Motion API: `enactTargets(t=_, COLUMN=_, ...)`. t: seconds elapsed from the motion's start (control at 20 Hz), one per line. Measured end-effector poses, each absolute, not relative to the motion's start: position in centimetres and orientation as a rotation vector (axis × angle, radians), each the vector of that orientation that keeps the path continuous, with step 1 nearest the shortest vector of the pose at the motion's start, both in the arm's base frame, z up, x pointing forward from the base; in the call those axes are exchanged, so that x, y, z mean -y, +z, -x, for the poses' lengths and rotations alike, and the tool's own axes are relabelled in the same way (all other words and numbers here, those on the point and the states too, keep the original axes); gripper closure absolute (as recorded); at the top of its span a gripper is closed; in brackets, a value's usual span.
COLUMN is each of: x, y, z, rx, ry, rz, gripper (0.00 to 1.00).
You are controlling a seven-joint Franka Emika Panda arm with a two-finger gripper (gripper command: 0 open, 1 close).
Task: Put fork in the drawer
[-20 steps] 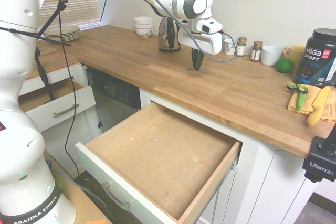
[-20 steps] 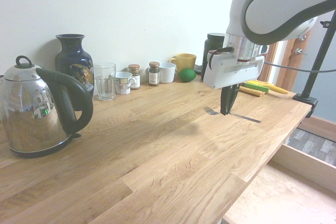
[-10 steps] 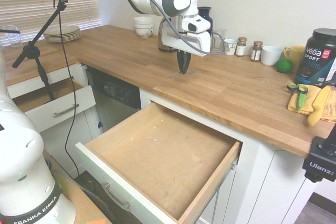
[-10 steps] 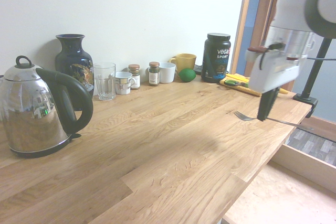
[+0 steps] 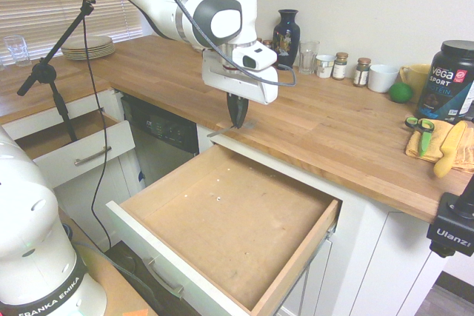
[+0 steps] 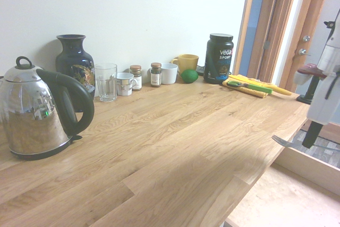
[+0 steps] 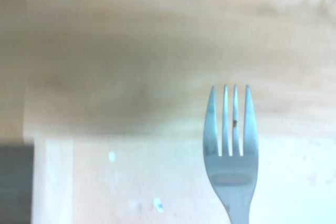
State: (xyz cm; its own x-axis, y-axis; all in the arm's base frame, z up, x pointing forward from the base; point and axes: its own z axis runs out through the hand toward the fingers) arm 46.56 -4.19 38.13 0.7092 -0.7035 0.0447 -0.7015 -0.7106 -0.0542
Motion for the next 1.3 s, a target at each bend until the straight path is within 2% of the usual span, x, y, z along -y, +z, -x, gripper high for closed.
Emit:
enactTargets(t=0.3, x=6.3, y=36.0, z=-44.4, rx=-1.2, ry=-0.079, rz=2.871, gripper=1.0)
enactTargets(t=1.05, x=4.7, y=28.7, z=-38.3, rx=-1.182, ry=-0.024, rz=2.891, gripper=1.0)
enactTargets(t=1.3, x=4.9, y=26.7, z=-38.6, rx=-1.198, ry=-0.031, rz=2.882, gripper=1.0)
